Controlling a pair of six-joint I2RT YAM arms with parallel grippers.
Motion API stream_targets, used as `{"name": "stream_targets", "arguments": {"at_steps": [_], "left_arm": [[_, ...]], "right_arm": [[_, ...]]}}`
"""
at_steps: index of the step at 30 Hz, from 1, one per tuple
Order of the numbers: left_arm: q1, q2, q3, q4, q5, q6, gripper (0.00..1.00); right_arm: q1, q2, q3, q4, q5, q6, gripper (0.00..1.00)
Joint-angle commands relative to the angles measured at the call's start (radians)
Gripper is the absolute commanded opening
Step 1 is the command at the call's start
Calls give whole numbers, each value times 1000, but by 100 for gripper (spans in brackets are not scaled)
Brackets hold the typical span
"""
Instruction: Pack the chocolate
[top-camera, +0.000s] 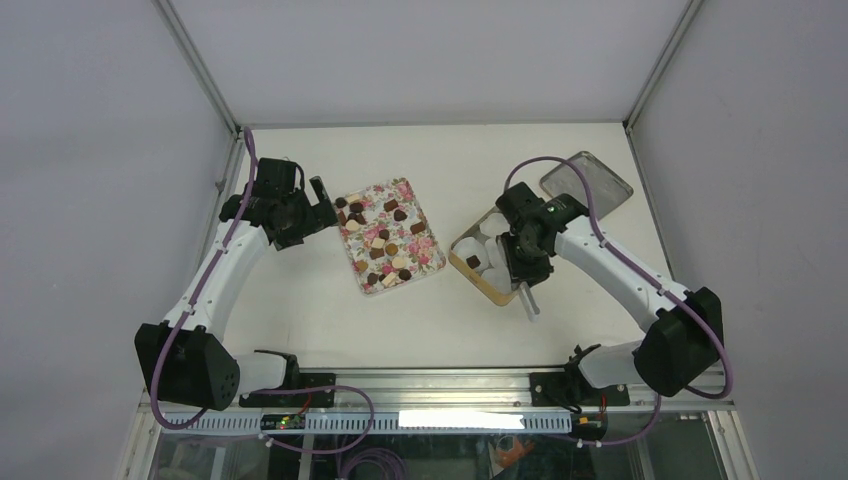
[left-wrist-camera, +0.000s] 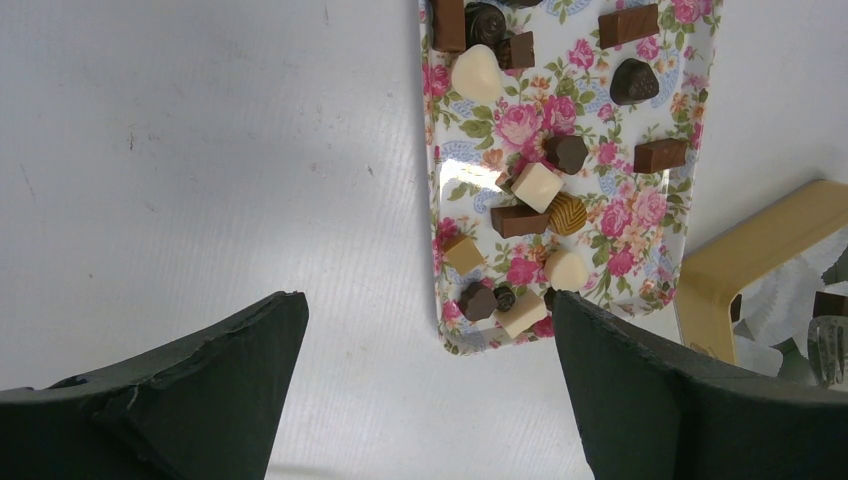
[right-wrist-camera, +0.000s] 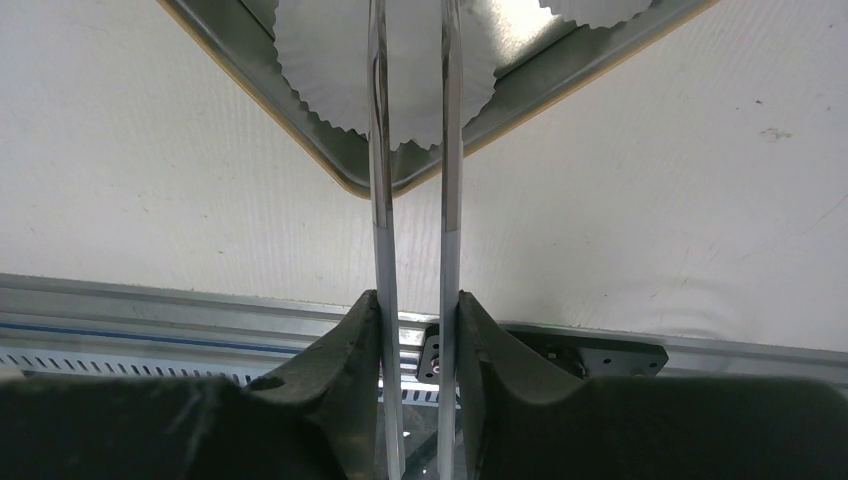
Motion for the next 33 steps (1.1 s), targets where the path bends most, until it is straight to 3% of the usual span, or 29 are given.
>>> {"name": "stream_targets", "arguments": {"at_steps": [1, 3, 19, 26, 33], "left_arm": [[4, -8, 26, 31, 13, 10, 99], [4, -11, 25, 31, 12, 10, 99], [4, -11, 15, 32, 11, 12, 99], [4, -10, 13, 32, 14, 13, 99], [4, -20, 22, 32, 10, 11, 99]], "right_arm": [[-8, 9, 11, 44, -16, -17, 19], [-11, 10, 13, 48, -17, -20, 25], [-26, 4, 14, 30, 7, -28, 34], [-28, 5, 29, 24, -6, -30, 34], [-26, 8, 166, -42, -46, -46, 34]]}}
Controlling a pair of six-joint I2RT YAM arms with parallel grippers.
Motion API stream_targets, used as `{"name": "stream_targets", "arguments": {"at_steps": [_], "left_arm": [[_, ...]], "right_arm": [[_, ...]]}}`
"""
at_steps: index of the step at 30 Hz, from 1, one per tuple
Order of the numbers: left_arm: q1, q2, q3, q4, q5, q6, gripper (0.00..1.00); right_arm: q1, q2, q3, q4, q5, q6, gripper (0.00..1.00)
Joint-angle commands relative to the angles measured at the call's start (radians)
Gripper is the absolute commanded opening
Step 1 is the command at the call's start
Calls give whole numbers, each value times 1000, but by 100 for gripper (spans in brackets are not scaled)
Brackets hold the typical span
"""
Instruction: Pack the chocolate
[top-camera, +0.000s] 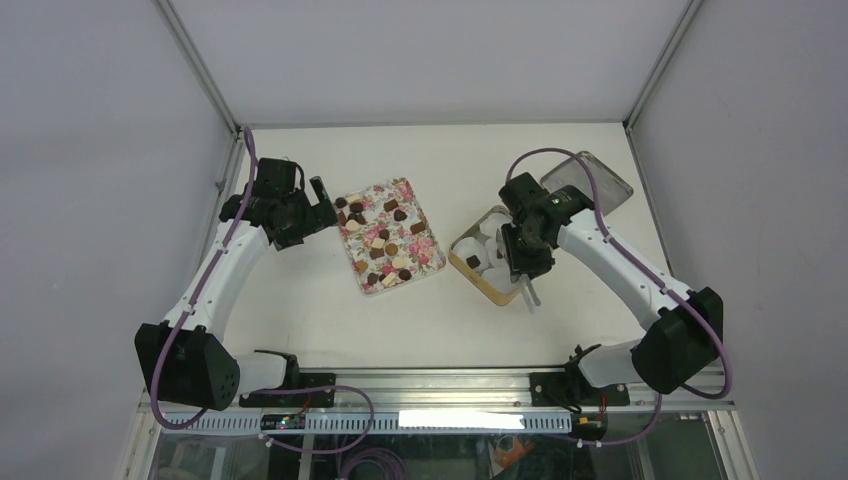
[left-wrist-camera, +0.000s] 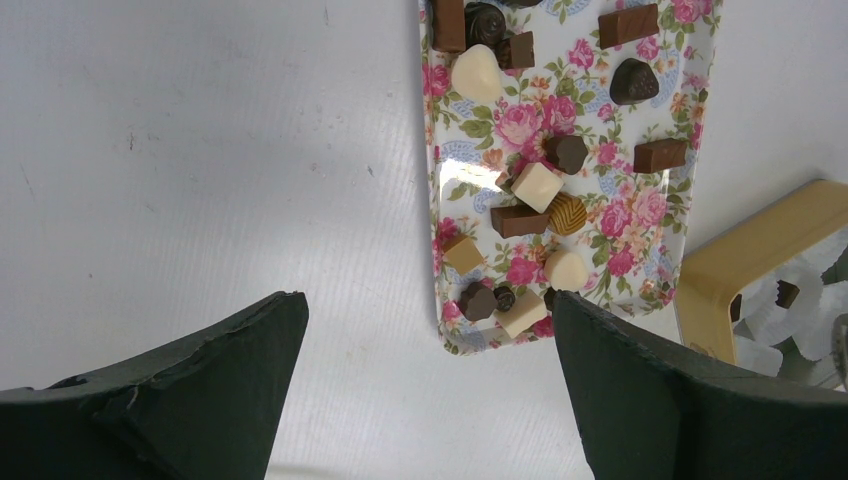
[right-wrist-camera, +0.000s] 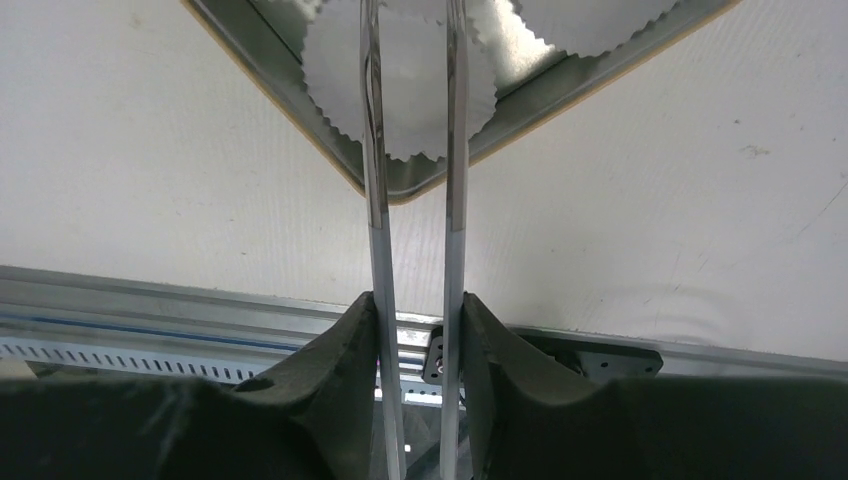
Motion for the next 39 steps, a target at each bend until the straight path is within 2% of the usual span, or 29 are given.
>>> {"name": "stream_targets", "arguments": {"at_steps": [1, 5, 9, 14, 22, 39], "left_arm": [[4, -24, 25, 31, 7, 9, 99], [3, -20, 33, 31, -2, 11, 99], [5, -16, 31, 30, -2, -5, 99], [19, -5, 61, 13, 31, -16, 99], [33, -17, 56, 7, 46, -25, 99], [33, -48, 25, 8, 40, -12, 99]], "right_arm": [[1, -5, 150, -43, -43, -31, 34], [73, 25, 260, -46, -83, -41, 35], [229, 135, 377, -53, -74, -42, 37], [345, 281, 461, -21, -76, -57, 36], [393, 461, 558, -21, -78, -112, 36], [425, 506, 496, -53, -146, -136, 38]]}}
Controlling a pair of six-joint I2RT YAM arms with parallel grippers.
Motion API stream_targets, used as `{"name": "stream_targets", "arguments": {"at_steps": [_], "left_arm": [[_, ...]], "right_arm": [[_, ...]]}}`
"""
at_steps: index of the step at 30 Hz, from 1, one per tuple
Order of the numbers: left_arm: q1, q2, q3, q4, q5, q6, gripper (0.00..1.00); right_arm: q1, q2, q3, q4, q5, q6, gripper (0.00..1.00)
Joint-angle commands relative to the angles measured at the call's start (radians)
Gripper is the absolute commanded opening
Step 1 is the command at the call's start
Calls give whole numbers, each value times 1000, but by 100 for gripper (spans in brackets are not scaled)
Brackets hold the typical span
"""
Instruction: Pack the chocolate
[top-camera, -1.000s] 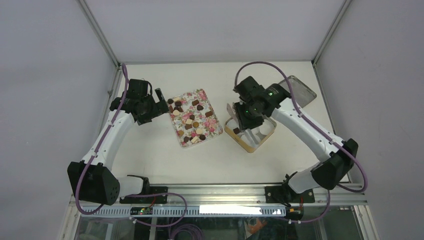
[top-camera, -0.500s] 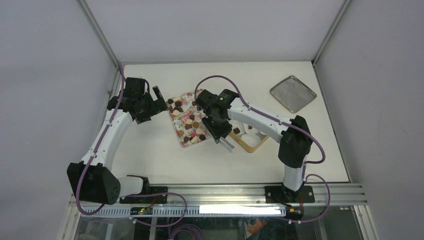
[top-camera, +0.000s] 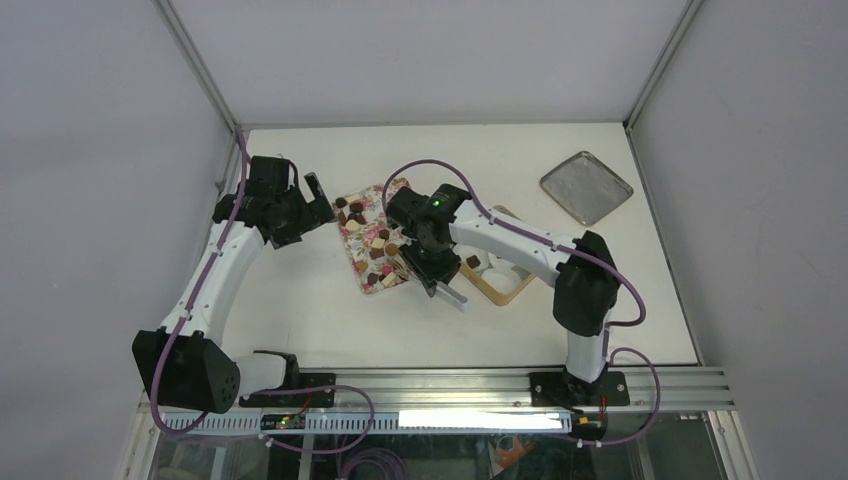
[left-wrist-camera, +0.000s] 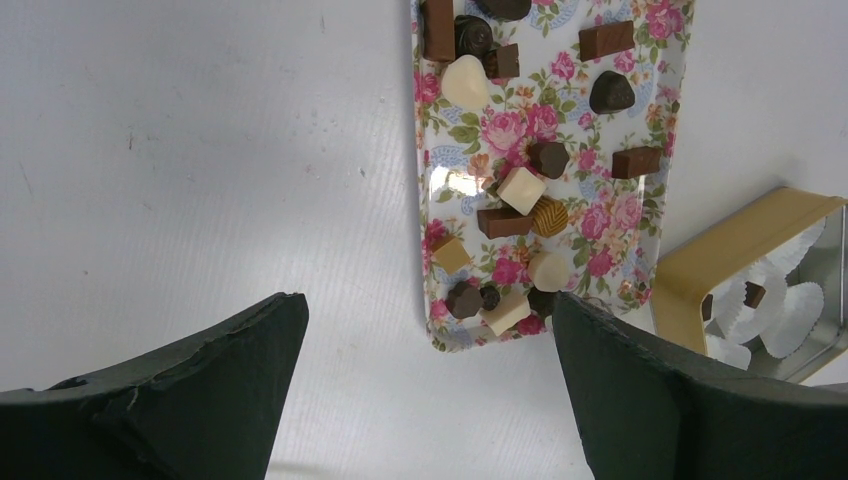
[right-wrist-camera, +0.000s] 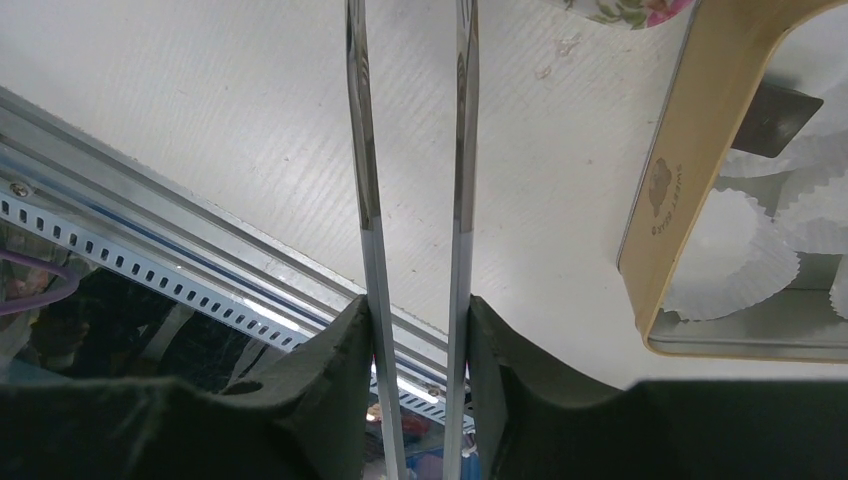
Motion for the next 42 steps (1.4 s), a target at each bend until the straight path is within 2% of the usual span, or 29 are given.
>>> {"name": "stream_targets", "arguments": {"at_steps": [1, 12, 29, 42], "left_arm": [[6, -31, 2, 24, 12, 2, 99], [6, -36, -5, 25, -2, 12, 99], [6, -42, -8, 25, -1, 20, 99], [6, -42, -8, 25, 1, 15, 99]], "right_arm": [[10, 8, 7, -27, -18, -24, 38], [33, 60, 8, -43, -29, -45, 39], [-6, 74, 20, -76, 134, 14, 39], [9, 127, 98, -76, 91, -17, 40]]}}
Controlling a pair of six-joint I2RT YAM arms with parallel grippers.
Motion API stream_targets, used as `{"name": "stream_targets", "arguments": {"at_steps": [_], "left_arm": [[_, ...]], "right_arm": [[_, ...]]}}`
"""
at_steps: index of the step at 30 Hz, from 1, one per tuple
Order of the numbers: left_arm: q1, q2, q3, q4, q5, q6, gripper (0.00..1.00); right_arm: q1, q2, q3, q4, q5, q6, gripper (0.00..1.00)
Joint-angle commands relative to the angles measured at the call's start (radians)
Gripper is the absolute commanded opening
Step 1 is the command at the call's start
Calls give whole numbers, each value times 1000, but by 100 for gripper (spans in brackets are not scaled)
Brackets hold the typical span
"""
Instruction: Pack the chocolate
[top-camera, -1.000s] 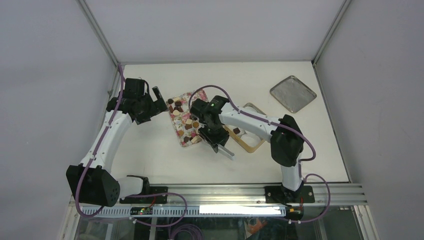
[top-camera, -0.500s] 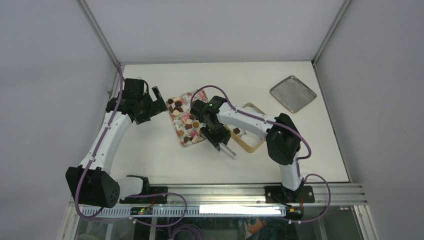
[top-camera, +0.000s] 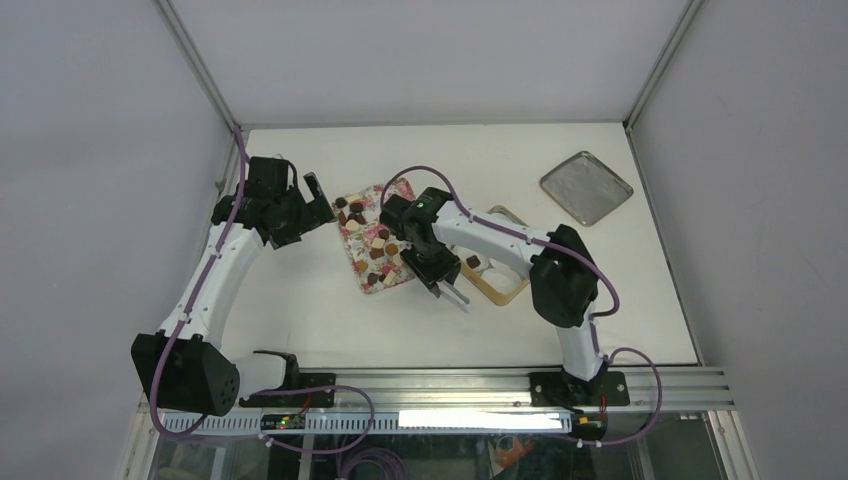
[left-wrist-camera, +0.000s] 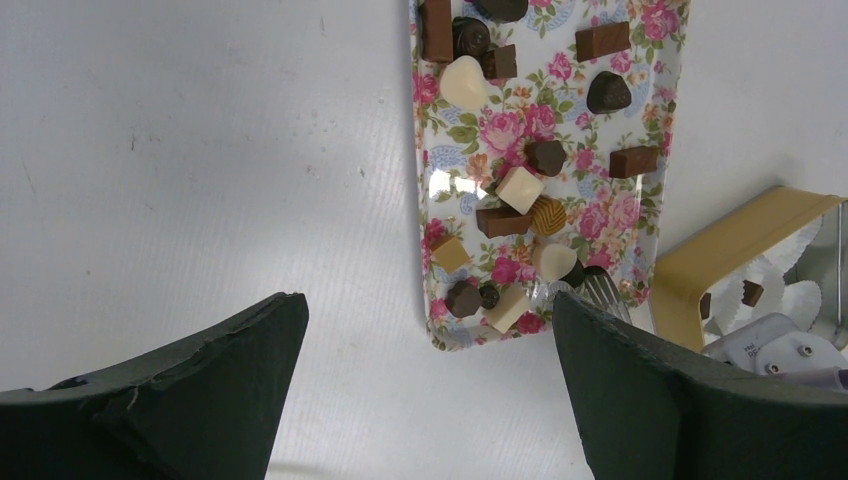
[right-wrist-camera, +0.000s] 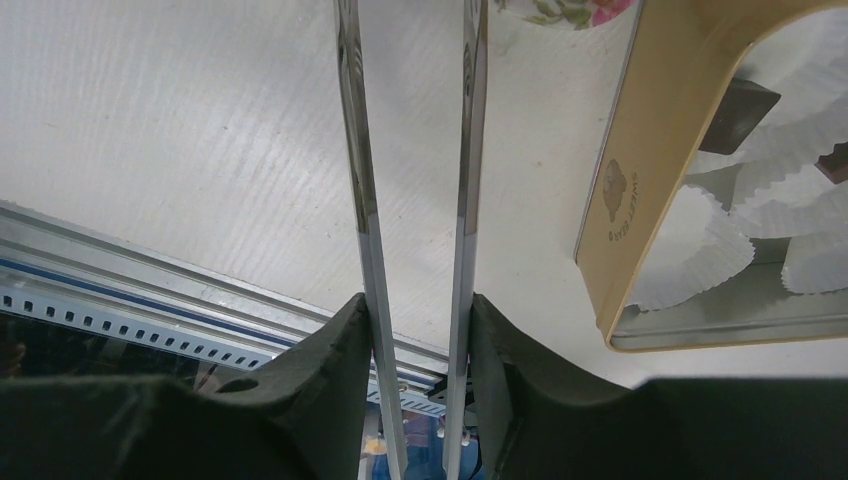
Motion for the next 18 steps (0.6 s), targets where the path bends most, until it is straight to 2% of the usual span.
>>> {"name": "stream_targets", "arguments": {"at_steps": [1, 8, 18], "left_arm": [[6, -30, -6, 25, 2, 12, 99], [6, -30, -1, 25, -11, 21, 99], [6, -30, -2, 25, -4, 20, 99]], "right_arm": [[9, 17, 72, -14, -13, -19, 40], [8, 14, 74, -19, 3, -20, 36], [7, 38, 83, -2, 4, -27, 43]]}}
